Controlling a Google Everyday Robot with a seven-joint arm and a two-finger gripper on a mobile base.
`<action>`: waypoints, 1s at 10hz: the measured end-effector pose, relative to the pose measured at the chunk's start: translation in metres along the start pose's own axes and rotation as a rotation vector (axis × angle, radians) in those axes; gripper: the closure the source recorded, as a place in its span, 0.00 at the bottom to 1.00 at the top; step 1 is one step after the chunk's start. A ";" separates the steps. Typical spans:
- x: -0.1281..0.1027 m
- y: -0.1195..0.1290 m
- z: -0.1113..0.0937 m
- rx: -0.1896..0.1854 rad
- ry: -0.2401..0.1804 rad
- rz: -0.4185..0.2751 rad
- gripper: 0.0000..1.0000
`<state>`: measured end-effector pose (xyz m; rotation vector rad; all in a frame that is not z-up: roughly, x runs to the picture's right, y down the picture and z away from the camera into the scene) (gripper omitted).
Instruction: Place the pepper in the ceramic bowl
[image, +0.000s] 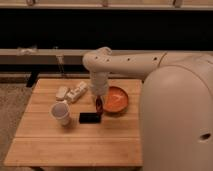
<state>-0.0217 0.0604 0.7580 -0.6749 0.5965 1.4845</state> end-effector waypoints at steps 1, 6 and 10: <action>-0.017 -0.016 -0.002 0.009 -0.012 0.011 0.99; -0.065 -0.063 0.018 0.056 -0.041 0.049 0.55; -0.073 -0.073 0.045 0.080 -0.057 0.043 0.20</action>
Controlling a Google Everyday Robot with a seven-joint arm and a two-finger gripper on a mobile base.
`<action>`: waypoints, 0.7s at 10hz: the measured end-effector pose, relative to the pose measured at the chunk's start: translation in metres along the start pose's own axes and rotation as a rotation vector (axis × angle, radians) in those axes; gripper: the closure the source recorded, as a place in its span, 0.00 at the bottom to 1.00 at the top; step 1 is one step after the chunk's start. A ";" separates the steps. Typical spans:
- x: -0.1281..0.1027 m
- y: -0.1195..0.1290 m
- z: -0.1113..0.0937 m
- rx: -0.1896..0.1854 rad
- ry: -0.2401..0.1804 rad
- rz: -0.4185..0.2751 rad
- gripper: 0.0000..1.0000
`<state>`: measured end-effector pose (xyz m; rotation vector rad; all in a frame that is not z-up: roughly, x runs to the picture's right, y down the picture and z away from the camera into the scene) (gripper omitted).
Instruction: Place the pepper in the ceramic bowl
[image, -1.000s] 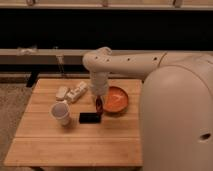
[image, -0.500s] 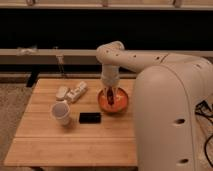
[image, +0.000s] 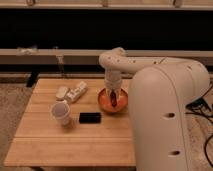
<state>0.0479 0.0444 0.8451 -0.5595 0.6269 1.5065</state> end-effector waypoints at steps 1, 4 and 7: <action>0.000 -0.002 0.002 0.004 -0.007 0.001 0.20; 0.000 -0.003 0.003 -0.019 -0.054 -0.003 0.20; 0.000 0.001 0.003 -0.022 -0.057 -0.007 0.20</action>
